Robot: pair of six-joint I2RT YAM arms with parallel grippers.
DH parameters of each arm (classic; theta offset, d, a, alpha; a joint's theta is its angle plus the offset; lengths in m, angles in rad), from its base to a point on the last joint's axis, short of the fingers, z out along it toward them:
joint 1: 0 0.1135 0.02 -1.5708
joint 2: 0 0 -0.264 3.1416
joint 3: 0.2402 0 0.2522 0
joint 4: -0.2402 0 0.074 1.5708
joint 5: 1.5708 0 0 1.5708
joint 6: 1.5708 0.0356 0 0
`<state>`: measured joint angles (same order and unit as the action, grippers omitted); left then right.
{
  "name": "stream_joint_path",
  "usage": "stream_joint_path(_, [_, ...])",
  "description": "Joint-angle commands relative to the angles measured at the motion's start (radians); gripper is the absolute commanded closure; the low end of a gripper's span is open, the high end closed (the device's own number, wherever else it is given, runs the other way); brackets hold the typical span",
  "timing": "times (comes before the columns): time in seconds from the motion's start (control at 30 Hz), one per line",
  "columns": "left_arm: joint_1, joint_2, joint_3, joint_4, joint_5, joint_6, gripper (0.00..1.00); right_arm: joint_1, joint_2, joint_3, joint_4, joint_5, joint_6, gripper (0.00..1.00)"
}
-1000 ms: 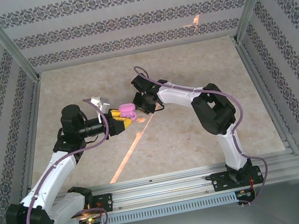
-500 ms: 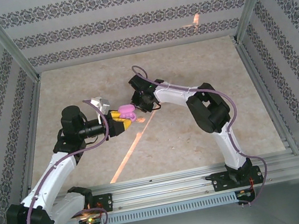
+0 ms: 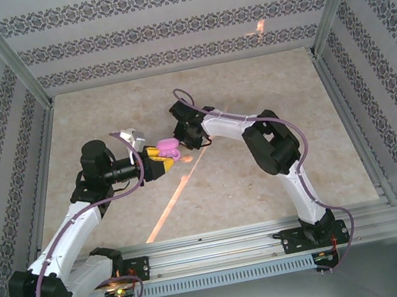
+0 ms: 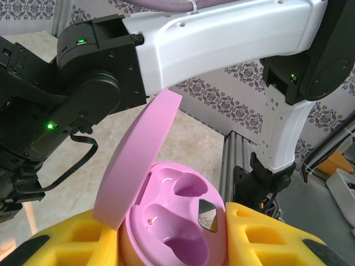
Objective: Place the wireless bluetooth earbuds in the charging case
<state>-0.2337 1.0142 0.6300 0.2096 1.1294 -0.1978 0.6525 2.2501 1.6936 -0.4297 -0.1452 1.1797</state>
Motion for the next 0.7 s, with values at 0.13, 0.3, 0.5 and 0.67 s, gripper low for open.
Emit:
stream_joint_path(0.13, [0.013,-0.02,-0.014,0.027,0.03,0.009,0.75,0.001,0.033,0.047,-0.035,0.029,-0.006,0.74])
stream_joint_path(0.3, [0.018,-0.021,-0.014,0.025,0.032,0.011,0.75,-0.005,0.043,0.053,-0.045,0.029,-0.018,0.77])
stream_joint_path(0.5, [0.019,-0.02,-0.018,0.022,0.033,0.012,0.75,-0.015,0.057,0.064,-0.07,0.022,-0.049,0.82])
stream_joint_path(0.67, [0.019,-0.02,-0.018,0.019,0.033,0.012,0.75,-0.022,0.037,0.046,-0.085,0.01,-0.097,0.87])
